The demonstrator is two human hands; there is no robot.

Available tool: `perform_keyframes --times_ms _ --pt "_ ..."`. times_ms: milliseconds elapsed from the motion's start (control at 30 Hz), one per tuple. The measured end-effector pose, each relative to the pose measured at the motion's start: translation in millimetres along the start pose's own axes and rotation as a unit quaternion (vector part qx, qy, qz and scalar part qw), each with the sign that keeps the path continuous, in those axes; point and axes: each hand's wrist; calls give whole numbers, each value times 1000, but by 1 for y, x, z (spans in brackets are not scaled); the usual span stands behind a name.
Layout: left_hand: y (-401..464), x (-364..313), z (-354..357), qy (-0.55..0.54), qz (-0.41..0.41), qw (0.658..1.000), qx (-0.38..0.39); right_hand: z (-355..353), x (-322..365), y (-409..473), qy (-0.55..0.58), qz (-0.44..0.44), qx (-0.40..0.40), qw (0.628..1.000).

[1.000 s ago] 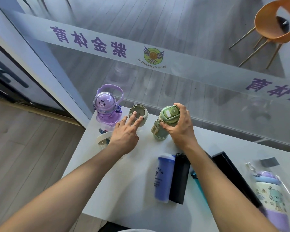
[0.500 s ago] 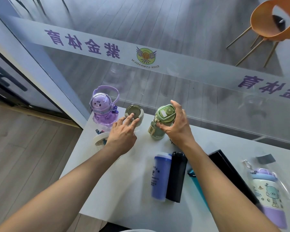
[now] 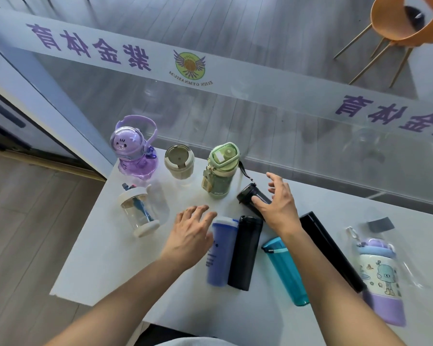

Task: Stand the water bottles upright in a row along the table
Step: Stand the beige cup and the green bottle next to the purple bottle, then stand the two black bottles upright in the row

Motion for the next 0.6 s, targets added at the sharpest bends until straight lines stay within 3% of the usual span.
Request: perform_keyframes --times_ms 300,600 --pt "3 -56 61 51 19 991 120 0 -38 27 -125 30 71 989" --pt "1 -75 73 45 -8 991 129 34 -33 71 -240 59 149 957"
Point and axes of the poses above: each hand's wrist, its own y-axis towards the middle knuckle, its own z-axis out of the palm, x = y × z, and after that the axes turned 11 degrees about x, right-handed
